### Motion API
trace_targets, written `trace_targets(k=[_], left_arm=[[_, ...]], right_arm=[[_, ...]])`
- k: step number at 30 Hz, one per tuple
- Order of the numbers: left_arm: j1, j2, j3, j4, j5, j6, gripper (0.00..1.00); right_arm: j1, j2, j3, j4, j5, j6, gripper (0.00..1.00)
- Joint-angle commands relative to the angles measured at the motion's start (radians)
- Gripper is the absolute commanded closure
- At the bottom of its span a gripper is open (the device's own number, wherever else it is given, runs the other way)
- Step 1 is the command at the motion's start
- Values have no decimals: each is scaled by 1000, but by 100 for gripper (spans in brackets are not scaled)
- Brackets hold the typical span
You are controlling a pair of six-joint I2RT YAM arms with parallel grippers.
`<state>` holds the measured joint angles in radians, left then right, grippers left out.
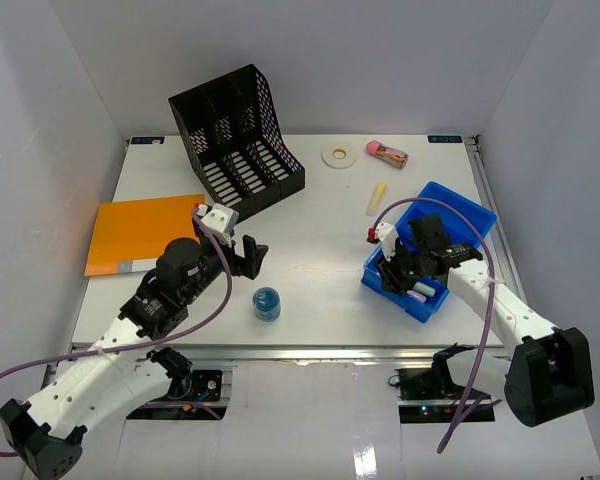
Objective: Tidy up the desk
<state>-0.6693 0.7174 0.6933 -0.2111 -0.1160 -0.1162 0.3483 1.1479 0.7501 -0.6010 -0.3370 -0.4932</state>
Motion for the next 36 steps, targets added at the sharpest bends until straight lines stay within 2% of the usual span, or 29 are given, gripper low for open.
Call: trace_targets(k=[1, 3, 5, 8, 12, 15, 17, 21, 26, 30, 36], left_arm=[[4, -24, -6, -7, 19, 3, 2], [5, -26, -8, -5, 19, 1, 2], [4, -31, -9, -5, 21, 2, 2], [5, -34, -9, -5, 18, 2, 2], [4, -33, -11, -4, 18, 3, 2], [5, -26, -12, -4, 13, 4, 2], [5, -22, -14, -4, 8, 4, 2], [7, -13, -15, -1, -1, 8, 2], [10, 1, -22, 2, -26, 16, 2], [15, 15, -25, 4, -36, 22, 2], [25, 30, -26, 7, -42, 24, 2]], right_arm=[[-34, -34, 9, -34, -33, -67, 49], [-37, -34, 16, -46, -45, -90, 39], [-39, -34, 35, -62, -76, -113, 34], [-46, -28, 96, -126, -175, -168, 28], [-56, 20, 296, -231, -285, -252, 23], [-76, 62, 419, -251, -308, -251, 20], [-87, 101, 466, -202, -285, -202, 19], [-104, 237, 532, 0, -217, 58, 19], [-108, 537, 736, 47, -125, 286, 15], [-113, 651, 828, 76, -55, 358, 15], [-123, 711, 862, 139, 55, 437, 14]])
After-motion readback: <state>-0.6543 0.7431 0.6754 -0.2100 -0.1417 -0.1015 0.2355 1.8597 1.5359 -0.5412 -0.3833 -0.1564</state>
